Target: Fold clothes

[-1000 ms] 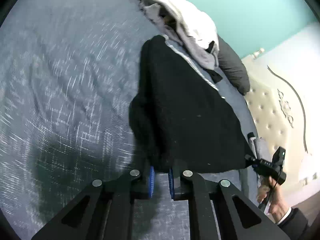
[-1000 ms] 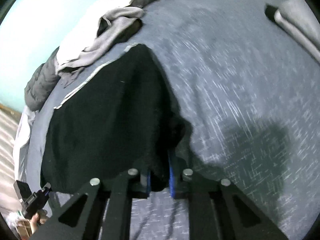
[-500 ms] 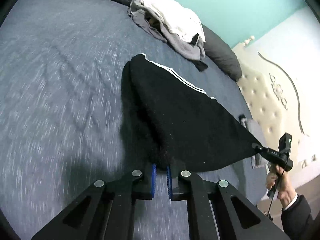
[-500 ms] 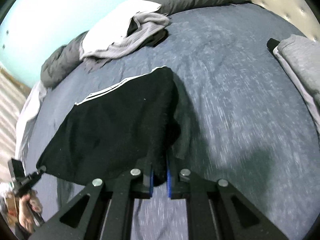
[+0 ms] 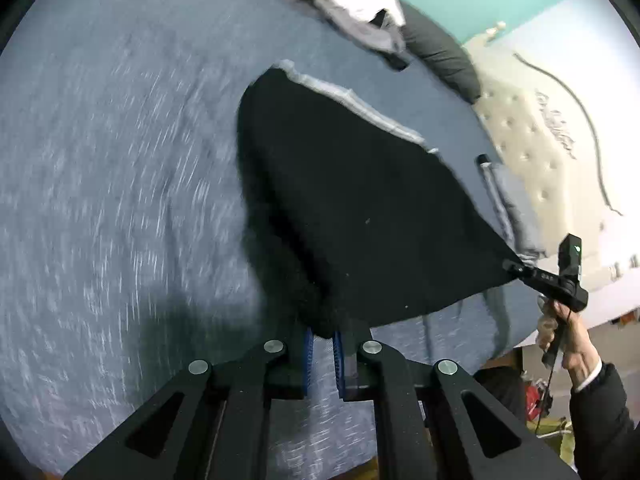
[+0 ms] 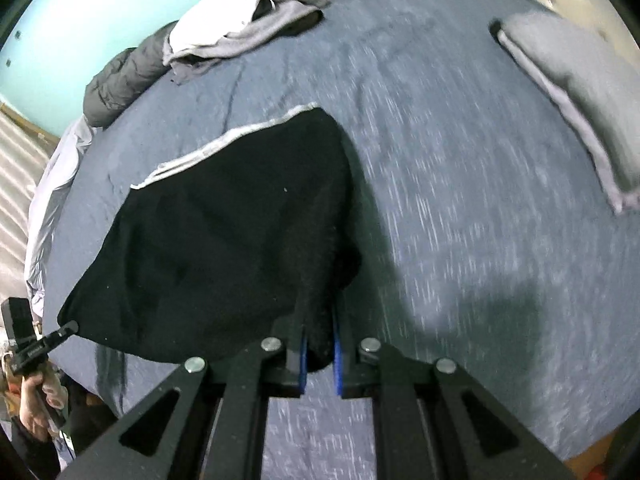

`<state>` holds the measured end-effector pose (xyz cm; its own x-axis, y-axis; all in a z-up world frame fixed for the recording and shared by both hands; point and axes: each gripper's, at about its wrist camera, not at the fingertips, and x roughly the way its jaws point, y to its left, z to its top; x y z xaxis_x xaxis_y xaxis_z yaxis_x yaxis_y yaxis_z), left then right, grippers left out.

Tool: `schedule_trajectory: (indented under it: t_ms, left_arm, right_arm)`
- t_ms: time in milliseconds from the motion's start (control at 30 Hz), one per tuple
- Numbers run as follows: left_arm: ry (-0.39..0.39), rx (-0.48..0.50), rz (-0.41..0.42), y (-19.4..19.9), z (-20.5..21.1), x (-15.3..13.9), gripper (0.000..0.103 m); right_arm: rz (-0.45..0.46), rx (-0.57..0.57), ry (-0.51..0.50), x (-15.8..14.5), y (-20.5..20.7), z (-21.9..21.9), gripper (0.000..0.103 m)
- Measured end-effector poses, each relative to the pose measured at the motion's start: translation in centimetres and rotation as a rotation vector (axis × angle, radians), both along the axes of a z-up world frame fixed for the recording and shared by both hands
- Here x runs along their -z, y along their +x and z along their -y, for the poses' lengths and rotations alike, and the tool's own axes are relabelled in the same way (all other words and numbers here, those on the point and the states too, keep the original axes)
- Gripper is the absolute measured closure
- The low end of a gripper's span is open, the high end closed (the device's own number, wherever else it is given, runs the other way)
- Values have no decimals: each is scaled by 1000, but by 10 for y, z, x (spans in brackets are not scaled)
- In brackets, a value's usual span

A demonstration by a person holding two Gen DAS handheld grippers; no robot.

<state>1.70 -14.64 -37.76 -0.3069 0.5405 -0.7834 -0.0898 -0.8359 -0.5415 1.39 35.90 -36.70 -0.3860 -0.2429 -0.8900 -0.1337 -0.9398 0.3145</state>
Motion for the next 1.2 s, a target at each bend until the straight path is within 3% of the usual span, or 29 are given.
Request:
schedule_trajectory:
  t_ms: [133, 233, 267, 400, 500, 667, 733, 800, 1033, 1200]
  left_arm:
    - [-8, -61, 75, 2, 11, 21, 84]
    - [-16, -73, 74, 3, 18, 20, 76]
    - [-24, -80, 71, 3, 20, 19, 71]
    - [-30, -114, 56, 0, 25, 17, 70]
    - [-16, -121, 57, -3, 25, 17, 63]
    - [5, -132, 56, -1, 24, 17, 58]
    - [-1, -134, 60, -1, 26, 18, 58]
    - [-7, -138, 51, 0, 27, 18, 57]
    - [-7, -121, 40, 2, 33, 15, 56]
    - [-2, -121, 38, -1, 33, 16, 55]
  right_arm:
    - [62, 45, 8, 22, 6, -4, 87]
    - [40, 104, 38, 12, 12, -10, 80]
    - [15, 99, 43, 5, 12, -5, 80]
    - [-104, 32, 27, -22, 6, 26, 80]
    - [-133, -63, -19, -27, -3, 66, 80]
    - [-107, -212, -35, -12, -16, 145, 80]
    - [-94, -247, -29, -1, -21, 169, 89]
    - [-76, -271, -17, 9, -24, 187, 89]
    - [30, -275, 58, 46, -29, 212, 93]
    - [29, -303, 71, 44, -4, 209, 93]
